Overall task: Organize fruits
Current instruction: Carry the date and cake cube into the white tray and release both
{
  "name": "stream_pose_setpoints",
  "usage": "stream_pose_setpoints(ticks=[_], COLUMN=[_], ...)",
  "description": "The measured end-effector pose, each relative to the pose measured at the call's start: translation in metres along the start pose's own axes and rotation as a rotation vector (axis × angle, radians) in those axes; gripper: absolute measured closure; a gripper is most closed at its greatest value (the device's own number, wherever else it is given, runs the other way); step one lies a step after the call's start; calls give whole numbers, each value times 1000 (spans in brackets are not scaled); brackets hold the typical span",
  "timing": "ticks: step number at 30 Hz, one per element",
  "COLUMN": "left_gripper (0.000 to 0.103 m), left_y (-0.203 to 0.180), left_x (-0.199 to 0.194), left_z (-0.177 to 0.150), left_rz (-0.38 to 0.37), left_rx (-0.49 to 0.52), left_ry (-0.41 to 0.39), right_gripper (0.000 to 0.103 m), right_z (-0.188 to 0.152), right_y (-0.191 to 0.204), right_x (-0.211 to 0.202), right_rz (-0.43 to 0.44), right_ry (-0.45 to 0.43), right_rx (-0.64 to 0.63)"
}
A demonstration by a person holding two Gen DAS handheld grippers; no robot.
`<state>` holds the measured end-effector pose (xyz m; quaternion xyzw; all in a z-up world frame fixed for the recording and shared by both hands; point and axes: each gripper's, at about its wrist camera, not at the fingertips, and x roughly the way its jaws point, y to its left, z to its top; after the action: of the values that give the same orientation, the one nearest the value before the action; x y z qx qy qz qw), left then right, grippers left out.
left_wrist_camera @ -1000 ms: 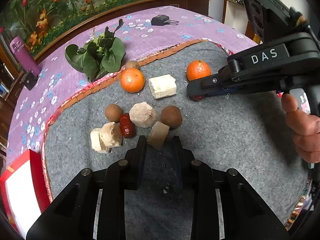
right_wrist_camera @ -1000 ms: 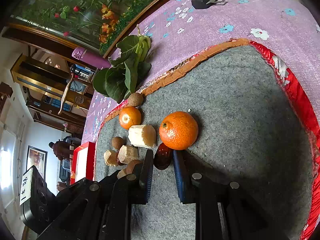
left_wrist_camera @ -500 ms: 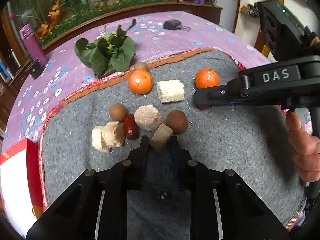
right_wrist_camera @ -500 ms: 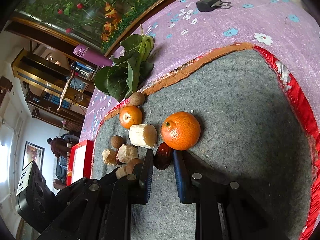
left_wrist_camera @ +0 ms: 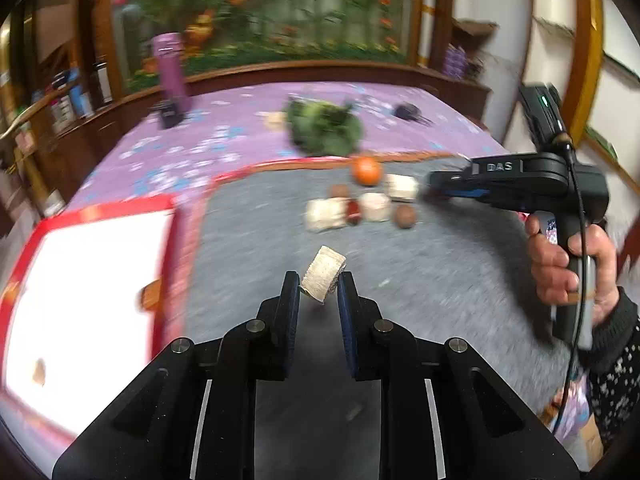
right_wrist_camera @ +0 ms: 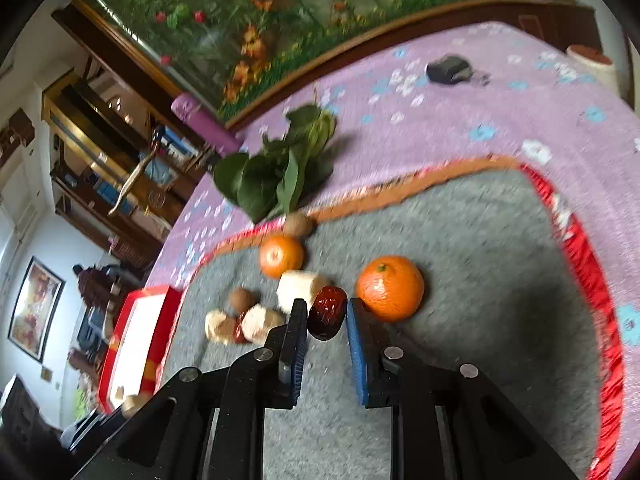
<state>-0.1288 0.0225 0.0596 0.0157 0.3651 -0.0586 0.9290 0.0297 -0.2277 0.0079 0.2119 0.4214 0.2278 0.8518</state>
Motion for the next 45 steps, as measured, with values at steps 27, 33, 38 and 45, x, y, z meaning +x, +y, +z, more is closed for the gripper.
stream_pose_setpoints(ticks=[27,33,38,45], left_gripper=[84,84,84,84], left_y=[202,214,217,216], left_x=[-111,-95,-77,-61], left_z=[-65,-71,-76,-79], left_rz=[306,267,234,213], left_rx=[-383,-397,-401,-382], left_ry=[-145,-107,-67,-30], right_gripper=[84,84,84,84], right_z=[-46,-75,-94,-108], right_y=[179,238,267,273], right_x=[51,81,102,123], right_rz=[236,364,398,369], right_ry=[199,326,380,412], right_rx=[-128,-137,-149,-159])
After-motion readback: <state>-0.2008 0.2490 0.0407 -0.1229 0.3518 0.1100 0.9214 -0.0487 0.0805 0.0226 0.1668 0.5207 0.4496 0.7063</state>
